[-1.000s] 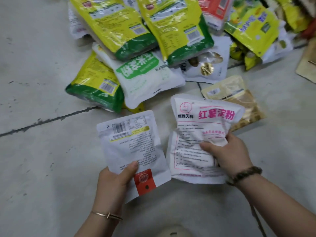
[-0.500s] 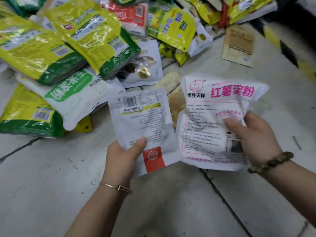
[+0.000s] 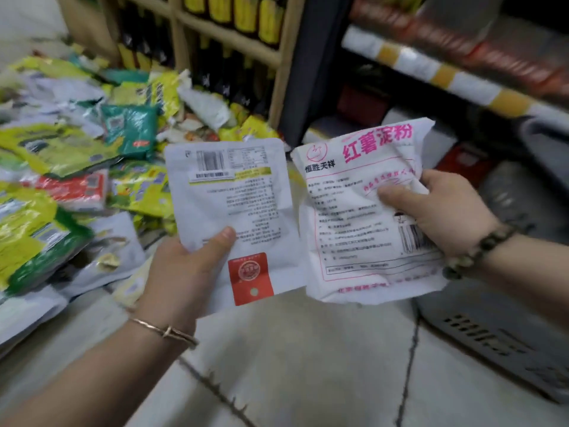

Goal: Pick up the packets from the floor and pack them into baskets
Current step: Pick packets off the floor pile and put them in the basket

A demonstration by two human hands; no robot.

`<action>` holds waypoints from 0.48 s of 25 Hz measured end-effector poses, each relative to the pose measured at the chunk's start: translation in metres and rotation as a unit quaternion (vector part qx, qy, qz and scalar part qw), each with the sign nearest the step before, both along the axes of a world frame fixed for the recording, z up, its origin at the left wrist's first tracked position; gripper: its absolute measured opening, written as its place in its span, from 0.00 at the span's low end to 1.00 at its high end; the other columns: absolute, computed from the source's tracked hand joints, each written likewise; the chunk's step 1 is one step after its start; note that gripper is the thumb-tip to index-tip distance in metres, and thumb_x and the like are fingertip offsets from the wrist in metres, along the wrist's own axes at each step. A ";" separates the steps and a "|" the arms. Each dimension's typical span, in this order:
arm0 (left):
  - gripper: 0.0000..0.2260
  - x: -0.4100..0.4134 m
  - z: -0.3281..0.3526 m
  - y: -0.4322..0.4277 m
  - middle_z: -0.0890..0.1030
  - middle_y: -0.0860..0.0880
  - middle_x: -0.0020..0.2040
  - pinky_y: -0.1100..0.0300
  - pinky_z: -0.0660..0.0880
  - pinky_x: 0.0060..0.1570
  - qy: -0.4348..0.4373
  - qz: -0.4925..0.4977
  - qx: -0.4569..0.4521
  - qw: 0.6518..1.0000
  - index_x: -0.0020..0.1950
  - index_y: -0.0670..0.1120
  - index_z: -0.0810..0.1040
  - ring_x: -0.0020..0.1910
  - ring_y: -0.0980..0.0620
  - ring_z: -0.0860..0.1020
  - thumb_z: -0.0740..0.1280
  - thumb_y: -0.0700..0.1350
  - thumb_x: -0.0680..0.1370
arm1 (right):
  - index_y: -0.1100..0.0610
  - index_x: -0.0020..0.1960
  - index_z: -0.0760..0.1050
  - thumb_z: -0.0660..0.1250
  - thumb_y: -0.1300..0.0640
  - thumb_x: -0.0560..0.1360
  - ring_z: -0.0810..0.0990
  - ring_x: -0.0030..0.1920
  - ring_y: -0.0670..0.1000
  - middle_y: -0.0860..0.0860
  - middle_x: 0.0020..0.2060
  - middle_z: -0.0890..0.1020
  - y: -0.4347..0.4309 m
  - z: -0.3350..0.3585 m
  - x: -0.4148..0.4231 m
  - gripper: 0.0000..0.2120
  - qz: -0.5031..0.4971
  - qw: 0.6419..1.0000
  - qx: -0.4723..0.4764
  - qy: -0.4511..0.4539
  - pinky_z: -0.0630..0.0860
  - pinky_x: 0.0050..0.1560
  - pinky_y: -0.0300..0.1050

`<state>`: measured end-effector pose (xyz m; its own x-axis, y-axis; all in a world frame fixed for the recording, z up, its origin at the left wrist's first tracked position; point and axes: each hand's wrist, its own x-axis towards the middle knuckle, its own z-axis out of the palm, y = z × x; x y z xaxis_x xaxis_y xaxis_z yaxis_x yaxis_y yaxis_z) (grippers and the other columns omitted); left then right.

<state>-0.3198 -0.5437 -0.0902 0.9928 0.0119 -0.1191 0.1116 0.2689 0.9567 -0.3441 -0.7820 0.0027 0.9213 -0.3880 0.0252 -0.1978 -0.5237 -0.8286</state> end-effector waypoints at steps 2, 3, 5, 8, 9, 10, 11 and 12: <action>0.07 0.005 0.037 -0.031 0.82 0.57 0.30 0.67 0.77 0.29 -0.033 -0.041 -0.007 0.999 0.41 0.46 0.79 0.29 0.60 0.80 0.66 0.35 0.74 | 0.60 0.43 0.80 0.66 0.46 0.74 0.84 0.41 0.56 0.56 0.40 0.85 -0.027 0.031 -0.006 0.17 -0.037 0.998 -0.009 -0.042 0.79 0.46 0.52; 0.06 0.008 0.053 -0.048 0.82 0.57 0.29 0.67 0.76 0.27 -0.044 -0.060 -0.003 0.997 0.40 0.46 0.79 0.28 0.60 0.80 0.66 0.36 0.74 | 0.62 0.44 0.80 0.65 0.45 0.75 0.83 0.43 0.59 0.59 0.41 0.84 -0.042 0.046 -0.011 0.19 -0.053 0.997 0.006 -0.063 0.79 0.48 0.55; 0.04 0.009 0.081 -0.078 0.83 0.55 0.30 0.65 0.77 0.25 -0.053 -0.083 0.005 0.995 0.39 0.45 0.80 0.28 0.56 0.81 0.68 0.39 0.73 | 0.60 0.45 0.80 0.64 0.48 0.77 0.84 0.45 0.60 0.58 0.42 0.85 -0.068 0.069 -0.018 0.15 -0.057 0.991 0.065 -0.099 0.79 0.51 0.58; 0.07 0.007 0.116 -0.145 0.85 0.49 0.39 0.50 0.80 0.39 -0.069 -0.154 0.001 0.986 0.42 0.45 0.83 0.36 0.46 0.84 0.70 0.45 0.67 | 0.56 0.43 0.80 0.63 0.53 0.78 0.84 0.45 0.59 0.56 0.42 0.85 -0.129 0.099 -0.042 0.10 -0.067 0.981 0.090 -0.160 0.79 0.52 0.60; 0.08 0.005 0.128 -0.170 0.85 0.48 0.40 0.50 0.79 0.42 -0.078 -0.169 -0.001 0.982 0.43 0.45 0.83 0.37 0.45 0.84 0.70 0.45 0.66 | 0.56 0.43 0.80 0.63 0.53 0.78 0.84 0.45 0.60 0.57 0.42 0.85 -0.154 0.106 -0.051 0.11 -0.081 0.977 0.087 -0.177 0.79 0.52 0.61; 0.07 0.002 0.139 -0.196 0.85 0.48 0.40 0.51 0.79 0.41 -0.090 -0.182 0.000 0.979 0.44 0.45 0.83 0.37 0.46 0.84 0.70 0.43 0.67 | 0.58 0.43 0.80 0.63 0.52 0.78 0.83 0.45 0.62 0.59 0.43 0.84 -0.177 0.113 -0.062 0.12 -0.099 0.973 0.078 -0.191 0.78 0.51 0.62; 0.06 -0.001 0.150 -0.222 0.85 0.49 0.40 0.53 0.79 0.37 -0.104 -0.194 0.000 0.975 0.45 0.45 0.82 0.36 0.47 0.84 0.69 0.42 0.69 | 0.63 0.44 0.79 0.64 0.50 0.77 0.82 0.46 0.65 0.63 0.45 0.83 -0.202 0.120 -0.072 0.15 -0.121 0.969 0.065 -0.203 0.78 0.51 0.65; 0.05 -0.003 0.158 -0.246 0.85 0.50 0.39 0.56 0.79 0.33 -0.119 -0.204 0.002 0.972 0.45 0.46 0.81 0.35 0.49 0.84 0.69 0.40 0.71 | 0.67 0.47 0.77 0.66 0.47 0.76 0.80 0.47 0.68 0.67 0.48 0.81 -0.223 0.126 -0.082 0.20 -0.142 0.967 0.047 -0.207 0.76 0.49 0.68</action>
